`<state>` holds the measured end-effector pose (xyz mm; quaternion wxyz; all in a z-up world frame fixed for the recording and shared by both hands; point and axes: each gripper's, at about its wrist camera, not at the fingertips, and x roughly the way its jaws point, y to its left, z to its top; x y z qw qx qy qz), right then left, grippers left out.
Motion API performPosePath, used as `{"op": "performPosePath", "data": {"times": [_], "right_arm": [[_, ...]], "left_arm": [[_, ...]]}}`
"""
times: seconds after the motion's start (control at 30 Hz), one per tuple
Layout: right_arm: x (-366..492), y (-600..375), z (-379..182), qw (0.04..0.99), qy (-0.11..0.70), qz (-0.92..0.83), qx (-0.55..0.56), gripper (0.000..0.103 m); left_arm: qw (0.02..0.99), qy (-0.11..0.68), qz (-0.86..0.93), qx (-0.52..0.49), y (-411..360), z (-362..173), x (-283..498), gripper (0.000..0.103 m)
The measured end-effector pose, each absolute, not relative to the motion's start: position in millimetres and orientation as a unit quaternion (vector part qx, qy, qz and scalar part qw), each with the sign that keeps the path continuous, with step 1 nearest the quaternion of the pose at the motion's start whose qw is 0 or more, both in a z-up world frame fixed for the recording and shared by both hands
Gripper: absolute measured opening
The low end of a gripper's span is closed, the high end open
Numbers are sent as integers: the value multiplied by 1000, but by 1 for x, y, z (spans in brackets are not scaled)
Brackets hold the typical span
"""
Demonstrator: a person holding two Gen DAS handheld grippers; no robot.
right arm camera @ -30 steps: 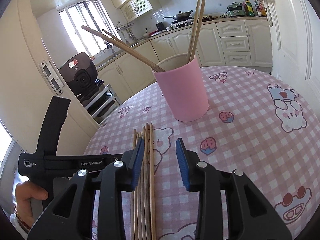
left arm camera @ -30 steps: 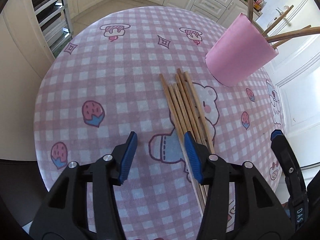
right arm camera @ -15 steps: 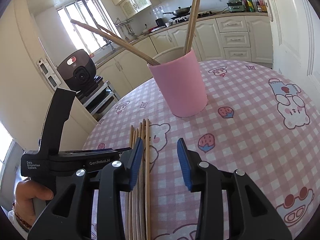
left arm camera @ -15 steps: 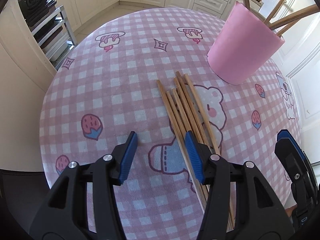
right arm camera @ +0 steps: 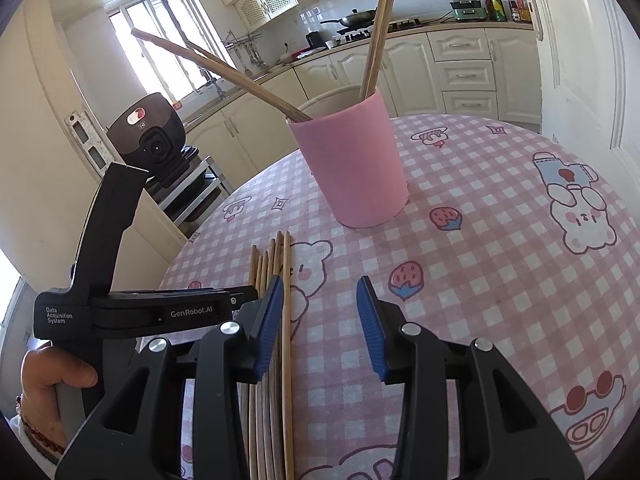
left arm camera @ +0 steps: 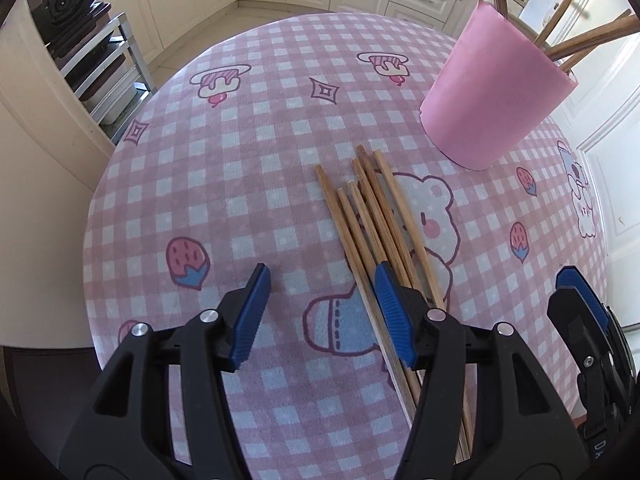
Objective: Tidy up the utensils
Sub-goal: 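Move the left tool back over the chopstick pile while the right tool returns beside it, then close the left tool on one chopstick while the right tool grasps another chopstick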
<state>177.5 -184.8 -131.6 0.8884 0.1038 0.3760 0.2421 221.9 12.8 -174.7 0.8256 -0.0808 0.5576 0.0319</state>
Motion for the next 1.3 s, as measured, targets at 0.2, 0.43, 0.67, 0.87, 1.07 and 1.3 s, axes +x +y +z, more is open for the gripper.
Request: {"op": "performPosePath", "data": {"times": [0.2, 0.43, 0.67, 0.87, 1.07, 1.3], "right_arm": [[177, -188, -131, 889, 379, 237, 102, 38], [179, -185, -132, 888, 380, 238, 102, 39], [180, -182, -133, 886, 383, 241, 100, 41], [181, -180, -135, 885, 388, 241, 96, 41], [181, -181, -135, 884, 390, 239, 95, 41], [183, -182, -137, 884, 394, 234, 91, 41]], "left_arm": [[827, 557, 19, -71, 16, -174, 225, 56], [827, 557, 20, -73, 21, -176, 223, 56], [824, 560, 29, -81, 17, -176, 226, 56], [831, 552, 26, -65, 14, -175, 221, 52], [830, 556, 31, -34, 9, -178, 222, 51], [837, 547, 22, -17, 2, -177, 221, 43]]}}
